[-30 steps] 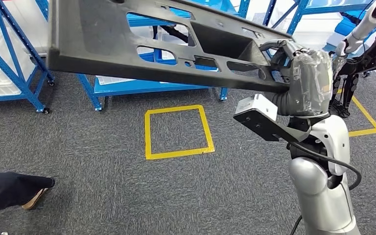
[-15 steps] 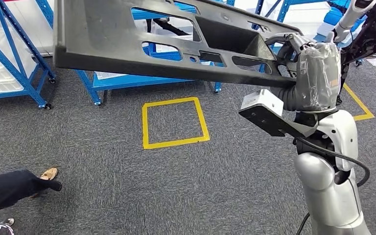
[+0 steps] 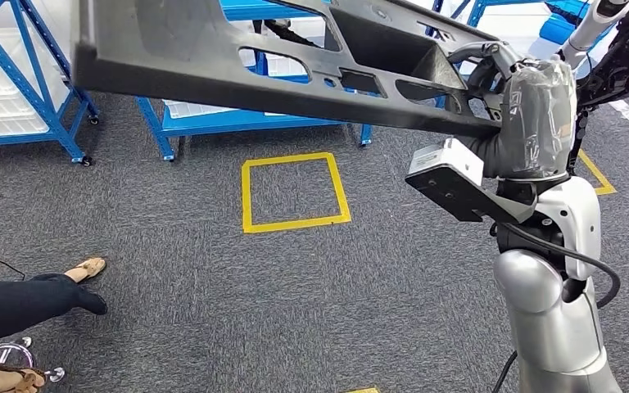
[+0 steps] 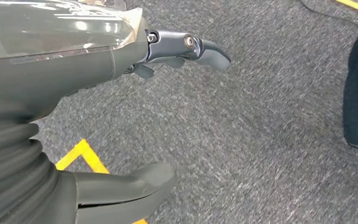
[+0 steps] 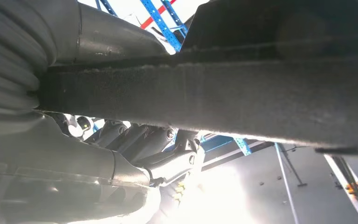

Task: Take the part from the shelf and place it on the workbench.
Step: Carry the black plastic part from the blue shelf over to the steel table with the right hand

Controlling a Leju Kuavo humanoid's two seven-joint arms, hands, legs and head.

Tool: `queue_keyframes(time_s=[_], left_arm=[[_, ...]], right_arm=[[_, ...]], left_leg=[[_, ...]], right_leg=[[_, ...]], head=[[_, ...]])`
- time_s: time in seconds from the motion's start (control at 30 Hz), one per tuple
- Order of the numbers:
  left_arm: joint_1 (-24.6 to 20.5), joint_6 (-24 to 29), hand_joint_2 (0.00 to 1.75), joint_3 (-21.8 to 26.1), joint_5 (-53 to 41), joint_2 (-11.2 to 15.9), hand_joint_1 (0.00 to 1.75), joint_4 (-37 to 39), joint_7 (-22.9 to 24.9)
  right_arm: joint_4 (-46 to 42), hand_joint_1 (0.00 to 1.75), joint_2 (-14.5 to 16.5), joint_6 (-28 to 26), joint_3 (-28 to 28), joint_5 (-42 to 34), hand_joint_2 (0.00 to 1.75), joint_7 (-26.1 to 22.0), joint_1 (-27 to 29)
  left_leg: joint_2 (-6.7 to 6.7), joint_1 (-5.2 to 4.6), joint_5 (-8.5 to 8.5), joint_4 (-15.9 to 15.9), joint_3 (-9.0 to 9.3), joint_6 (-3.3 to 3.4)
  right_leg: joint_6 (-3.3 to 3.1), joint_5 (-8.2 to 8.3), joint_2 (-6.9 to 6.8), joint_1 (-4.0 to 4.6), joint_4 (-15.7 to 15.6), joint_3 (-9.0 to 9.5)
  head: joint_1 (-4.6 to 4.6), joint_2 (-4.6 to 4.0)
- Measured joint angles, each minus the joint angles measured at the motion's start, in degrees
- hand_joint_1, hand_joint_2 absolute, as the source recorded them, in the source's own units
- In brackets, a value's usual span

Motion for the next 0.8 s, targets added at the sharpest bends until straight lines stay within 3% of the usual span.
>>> queue_keyframes(time_s=[0.1,0.17,0.8], left_arm=[[0.0,0.0,1.75,0.0,0.0,0.1,0.00,0.1,0.0],[0.0,0.0,1.75,0.0,0.0,0.1,0.00,0.2,0.0],[-0.4,-0.3,1.75,0.0,0.5,0.1,0.00,0.4,-0.2]], right_arm=[[0.0,1.75,0.1,0.0,0.0,0.0,1.75,0.2,0.0],[0.0,1.75,0.2,-0.1,0.0,0.0,1.75,0.2,0.0],[0.1,1.75,0.4,-0.5,-0.2,1.7,1.75,0.2,0.7]], left_leg=[[0.04,-0.55,0.61,0.1,-0.50,0.63],[0.06,-0.78,0.84,0.1,-0.78,0.88],[0.07,-0.87,1.05,0.3,-1.34,1.02]], right_leg=[[1.16,1.33,0.10,-0.16,-0.5,-0.17],[1.47,1.65,0.12,-0.32,-0.6,-0.38],[1.66,1.91,0.14,-0.44,-0.5,-0.93]], head=[[-0.02,-0.01],[-0.02,-0.01],[-0.04,-0.01]])
